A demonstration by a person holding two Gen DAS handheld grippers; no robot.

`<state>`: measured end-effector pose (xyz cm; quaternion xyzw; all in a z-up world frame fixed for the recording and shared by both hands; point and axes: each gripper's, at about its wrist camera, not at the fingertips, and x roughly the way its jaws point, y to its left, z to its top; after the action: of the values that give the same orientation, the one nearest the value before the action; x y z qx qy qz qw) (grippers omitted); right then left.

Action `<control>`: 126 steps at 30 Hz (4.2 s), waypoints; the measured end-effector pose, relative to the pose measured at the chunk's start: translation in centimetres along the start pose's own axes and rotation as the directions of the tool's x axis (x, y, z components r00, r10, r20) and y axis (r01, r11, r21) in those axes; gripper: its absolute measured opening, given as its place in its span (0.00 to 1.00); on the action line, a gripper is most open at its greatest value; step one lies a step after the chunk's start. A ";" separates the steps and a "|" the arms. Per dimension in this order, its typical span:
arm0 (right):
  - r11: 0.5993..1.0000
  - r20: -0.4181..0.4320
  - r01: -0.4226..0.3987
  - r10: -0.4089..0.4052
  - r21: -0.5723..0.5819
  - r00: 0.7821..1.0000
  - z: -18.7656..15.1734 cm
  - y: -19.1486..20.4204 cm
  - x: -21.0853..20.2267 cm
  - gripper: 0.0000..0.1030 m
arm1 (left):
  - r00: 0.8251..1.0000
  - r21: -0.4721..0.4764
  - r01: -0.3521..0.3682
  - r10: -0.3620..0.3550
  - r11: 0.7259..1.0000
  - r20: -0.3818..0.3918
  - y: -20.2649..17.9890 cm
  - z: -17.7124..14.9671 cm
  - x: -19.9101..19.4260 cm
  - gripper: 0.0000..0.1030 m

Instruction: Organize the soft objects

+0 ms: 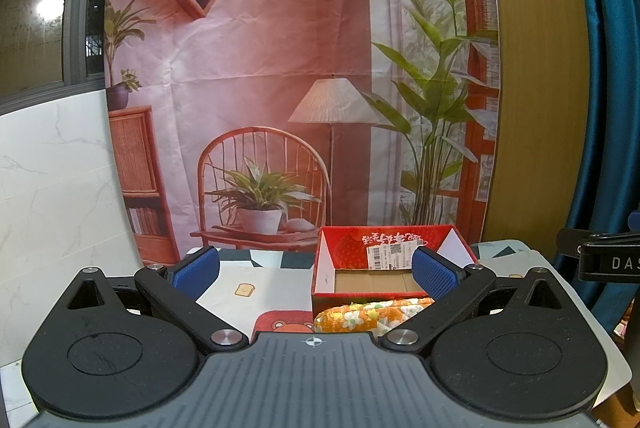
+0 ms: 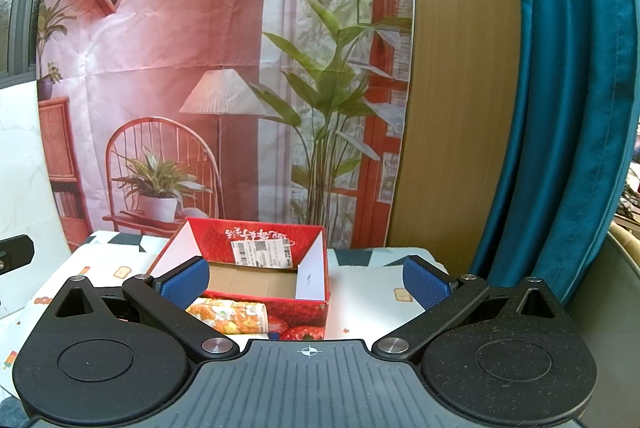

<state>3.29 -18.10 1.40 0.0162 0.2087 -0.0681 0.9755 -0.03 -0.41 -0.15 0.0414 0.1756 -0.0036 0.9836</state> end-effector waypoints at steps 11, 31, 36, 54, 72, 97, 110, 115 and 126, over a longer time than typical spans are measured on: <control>1.000 0.001 -0.001 0.001 0.001 1.000 0.0 0.1 0.0 1.00 | 1.000 -0.001 0.001 -0.001 1.000 0.000 0.0 -0.1 0.1 1.00; 1.000 0.001 -0.027 0.027 0.010 1.000 -0.5 0.1 0.0 1.00 | 1.000 -0.027 0.019 -0.019 0.999 -0.009 -0.1 -1.2 0.7 1.00; 0.996 -0.007 -0.081 0.082 0.048 0.997 -2.1 -0.3 1.8 1.00 | 0.998 -0.047 0.022 -0.025 0.999 -0.053 -0.1 -2.6 2.8 1.00; 0.972 -0.099 -0.201 0.214 0.126 0.972 -12.6 -1.9 12.3 1.00 | 0.952 -0.089 0.080 -0.103 0.993 -0.289 0.1 -11.1 13.7 0.95; 0.966 -0.209 -0.250 0.259 0.069 0.943 -15.9 -1.5 16.9 0.81 | 0.868 -0.185 0.293 -0.342 0.938 -0.361 -2.0 -14.4 18.1 0.50; 0.891 -0.347 -0.451 0.438 0.049 0.829 -16.1 -1.5 23.7 0.72 | 0.705 -0.156 0.432 -0.441 0.888 -0.555 -6.1 -15.5 28.0 0.41; 0.872 -0.381 -0.481 0.476 0.089 0.793 -16.5 -1.4 26.0 0.66 | 0.684 -0.129 0.443 -0.428 0.887 -0.591 -6.7 -15.7 29.7 0.43; 0.856 -0.376 -0.511 0.499 0.075 0.781 -15.6 -1.3 25.1 0.49 | 0.687 -0.138 0.460 -0.450 0.877 -0.570 -6.8 -14.8 28.7 0.43; 0.829 -0.313 -0.558 0.535 0.017 0.785 -11.5 -3.3 21.5 0.43 | 0.707 -0.128 0.553 -0.546 0.823 -0.449 -6.5 -10.8 24.7 0.43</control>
<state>17.60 -23.44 -17.90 0.0488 0.3452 0.2286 0.9090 19.25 -5.79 -19.33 -0.0052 0.4113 -0.2872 0.8651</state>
